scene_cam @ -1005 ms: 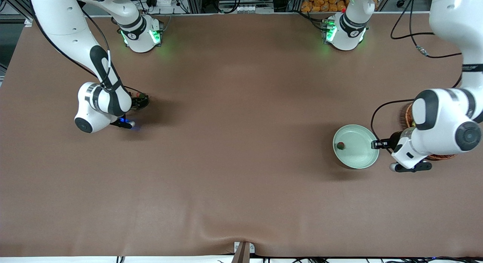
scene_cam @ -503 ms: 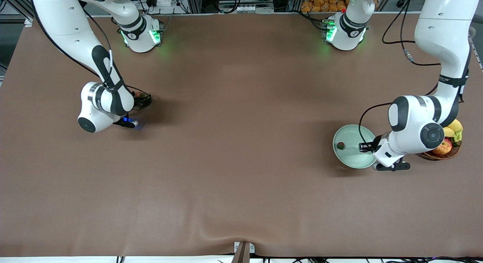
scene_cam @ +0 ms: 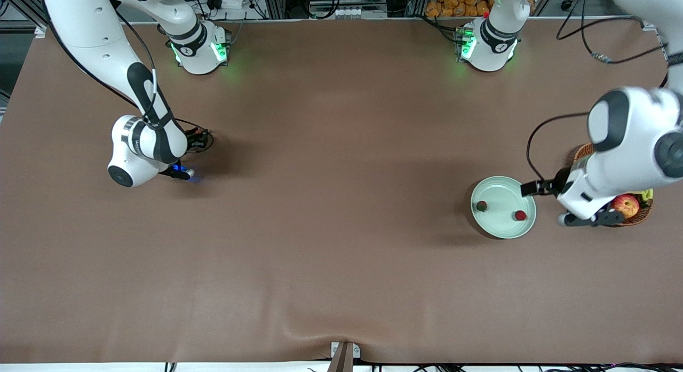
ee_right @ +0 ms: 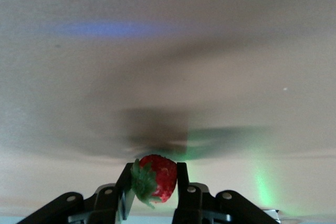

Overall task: Collect all strawberries into plate
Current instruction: 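Place the strawberry on the plate while the right gripper lifts the third, then carry the third strawberry mid-table with the right gripper and release it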

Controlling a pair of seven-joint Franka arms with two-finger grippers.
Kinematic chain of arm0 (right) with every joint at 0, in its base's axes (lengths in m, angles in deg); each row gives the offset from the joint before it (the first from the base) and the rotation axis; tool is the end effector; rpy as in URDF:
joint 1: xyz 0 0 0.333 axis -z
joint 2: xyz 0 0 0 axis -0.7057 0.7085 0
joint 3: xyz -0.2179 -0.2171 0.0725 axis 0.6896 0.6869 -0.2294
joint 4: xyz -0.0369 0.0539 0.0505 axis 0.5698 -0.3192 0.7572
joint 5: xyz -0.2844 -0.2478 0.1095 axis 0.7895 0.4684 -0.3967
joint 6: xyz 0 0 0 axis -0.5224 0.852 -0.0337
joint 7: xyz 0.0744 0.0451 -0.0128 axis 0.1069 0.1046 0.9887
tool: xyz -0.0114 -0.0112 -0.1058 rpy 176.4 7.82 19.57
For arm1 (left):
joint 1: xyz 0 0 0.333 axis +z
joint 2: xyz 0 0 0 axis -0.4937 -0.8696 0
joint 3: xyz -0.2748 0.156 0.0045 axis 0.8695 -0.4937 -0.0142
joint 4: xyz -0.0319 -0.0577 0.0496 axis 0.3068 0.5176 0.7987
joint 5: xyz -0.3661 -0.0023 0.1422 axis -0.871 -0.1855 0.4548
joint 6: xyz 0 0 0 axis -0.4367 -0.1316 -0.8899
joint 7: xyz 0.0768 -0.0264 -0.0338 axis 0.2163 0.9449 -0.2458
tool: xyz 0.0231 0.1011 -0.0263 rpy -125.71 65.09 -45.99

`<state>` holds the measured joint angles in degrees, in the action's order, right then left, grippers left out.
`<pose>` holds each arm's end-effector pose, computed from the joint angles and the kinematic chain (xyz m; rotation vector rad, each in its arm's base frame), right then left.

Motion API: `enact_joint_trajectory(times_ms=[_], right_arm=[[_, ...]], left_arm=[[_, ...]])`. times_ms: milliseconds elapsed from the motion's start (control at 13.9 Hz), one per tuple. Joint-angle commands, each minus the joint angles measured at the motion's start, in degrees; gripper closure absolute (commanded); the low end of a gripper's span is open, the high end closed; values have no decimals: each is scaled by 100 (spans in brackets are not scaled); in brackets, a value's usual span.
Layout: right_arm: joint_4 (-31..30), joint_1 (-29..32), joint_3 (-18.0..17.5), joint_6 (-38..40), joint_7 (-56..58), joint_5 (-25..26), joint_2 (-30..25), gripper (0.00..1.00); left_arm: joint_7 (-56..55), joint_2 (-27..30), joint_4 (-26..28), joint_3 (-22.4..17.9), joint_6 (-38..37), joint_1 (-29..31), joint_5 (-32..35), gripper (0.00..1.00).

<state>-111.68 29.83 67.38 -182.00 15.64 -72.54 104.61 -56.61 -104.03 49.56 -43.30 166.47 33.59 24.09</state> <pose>0.4335 0.0020 0.1259 -2.7274 0.2957 1.1810 0.6184 -0.0540 0.4337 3.1066 0.1378 -0.2003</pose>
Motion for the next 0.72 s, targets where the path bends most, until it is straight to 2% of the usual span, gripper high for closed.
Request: enact_joint_trajectory(times_ms=[0, 144, 287, 646], right_arm=[[28, 143, -49, 47, 83, -53, -352, 100], [343, 134, -49, 56, 92, -18, -466, 100], [983, 29, -92, 47, 293, -1, -450, 100], [2627, -515, -497, -5, 453, 8, -161, 100]], left_arm=[[-457, 252, -414, 215, -605, 4, 149, 0], [-484, 455, -546, 268, -800, 4, 167, 0], [-458, 569, -695, 268, -844, 30, 175, 0], [-405, 605, -1152, 198, -1222, 74, 175, 0]])
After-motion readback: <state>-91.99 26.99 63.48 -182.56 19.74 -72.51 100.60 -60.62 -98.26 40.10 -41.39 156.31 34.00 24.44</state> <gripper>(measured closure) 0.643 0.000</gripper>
